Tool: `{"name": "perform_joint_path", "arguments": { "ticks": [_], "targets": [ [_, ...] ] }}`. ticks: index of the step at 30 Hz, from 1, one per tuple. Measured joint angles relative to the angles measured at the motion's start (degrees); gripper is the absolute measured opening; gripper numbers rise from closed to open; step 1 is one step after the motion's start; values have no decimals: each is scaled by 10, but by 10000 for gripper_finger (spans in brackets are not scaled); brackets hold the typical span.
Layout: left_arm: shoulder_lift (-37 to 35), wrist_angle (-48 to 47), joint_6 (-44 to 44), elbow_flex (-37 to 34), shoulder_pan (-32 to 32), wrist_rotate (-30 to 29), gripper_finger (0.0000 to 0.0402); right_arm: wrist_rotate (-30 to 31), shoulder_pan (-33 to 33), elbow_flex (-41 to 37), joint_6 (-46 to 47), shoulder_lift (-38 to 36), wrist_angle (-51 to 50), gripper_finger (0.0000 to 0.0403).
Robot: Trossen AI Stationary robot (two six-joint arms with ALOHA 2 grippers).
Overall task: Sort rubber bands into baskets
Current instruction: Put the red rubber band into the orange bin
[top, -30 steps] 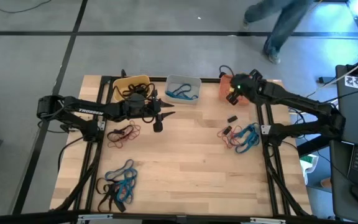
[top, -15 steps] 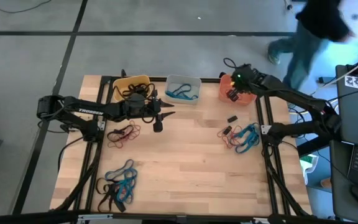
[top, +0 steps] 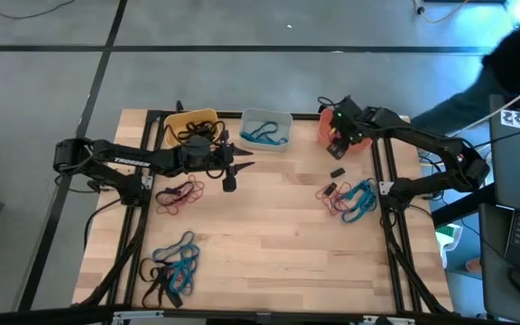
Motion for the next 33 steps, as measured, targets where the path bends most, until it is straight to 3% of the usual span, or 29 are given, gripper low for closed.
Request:
{"name": "perform_joint_path", "arguments": {
  "ticks": [6, 18, 33],
  "targets": [
    [0, 0, 0, 0, 0, 0, 130, -79, 49, 0, 36, 0, -10, 212],
    [0, 0, 0, 0, 0, 0, 130, -80, 190, 0, 78, 0, -10, 193],
    [0, 0, -1, 0, 0, 0, 130, -65, 300, 0, -32, 0, -10, 193]
  ]
}}
